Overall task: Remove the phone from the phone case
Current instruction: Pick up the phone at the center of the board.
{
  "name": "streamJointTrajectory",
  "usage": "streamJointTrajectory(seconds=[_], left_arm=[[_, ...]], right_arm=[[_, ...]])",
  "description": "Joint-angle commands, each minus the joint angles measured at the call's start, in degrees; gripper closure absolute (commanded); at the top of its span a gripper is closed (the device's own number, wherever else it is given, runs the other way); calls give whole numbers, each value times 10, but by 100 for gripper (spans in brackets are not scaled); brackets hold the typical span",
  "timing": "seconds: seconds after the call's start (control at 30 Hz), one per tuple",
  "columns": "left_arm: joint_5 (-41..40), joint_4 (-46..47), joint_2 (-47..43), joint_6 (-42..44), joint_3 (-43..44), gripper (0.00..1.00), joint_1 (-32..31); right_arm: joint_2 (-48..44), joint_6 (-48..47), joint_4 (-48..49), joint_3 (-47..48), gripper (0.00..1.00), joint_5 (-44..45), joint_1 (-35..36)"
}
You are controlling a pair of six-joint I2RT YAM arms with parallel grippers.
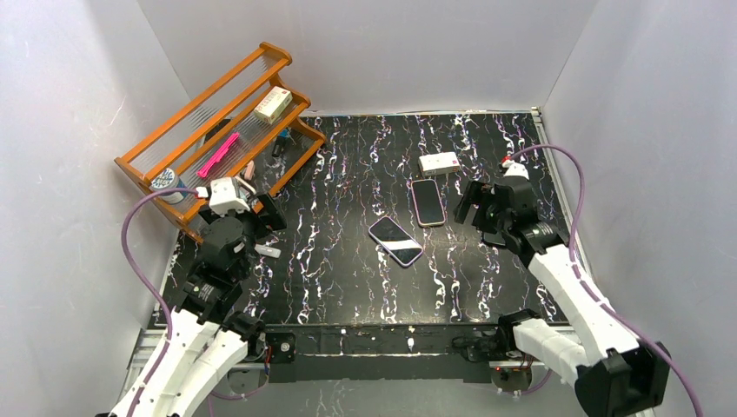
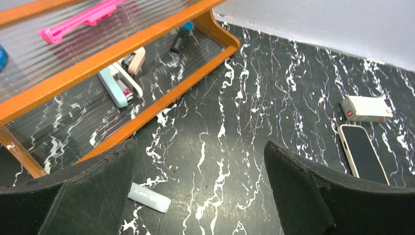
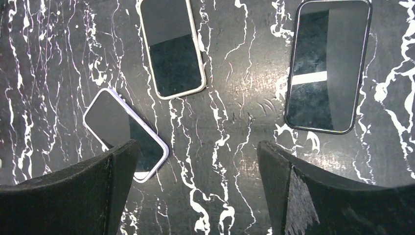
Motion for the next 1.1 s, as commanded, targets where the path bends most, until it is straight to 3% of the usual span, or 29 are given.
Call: streamJointTrajectory(seconds=[0.0,0.07,0.17,0.4,0.73,1.07], left_arm=[[22,-9,13,-9,18,2,2],[38,-12,16,-10,21,2,2],[65,-18,14,-11,24,2,3],[72,-9,13,6,6,2,3],[87,-47,53,12,29,2,4],[90,-55,62,18,33,2,5]], right_arm=[[33,65,-8,42,1,37,1],[37,32,43,8,1,3,0],[64,-36,78,2,1,-128,1],[215,-89,93,59,1,-237,16],[381,-139,47,157,1,-167,153],[496,-177,-32,237,1,-54,234]])
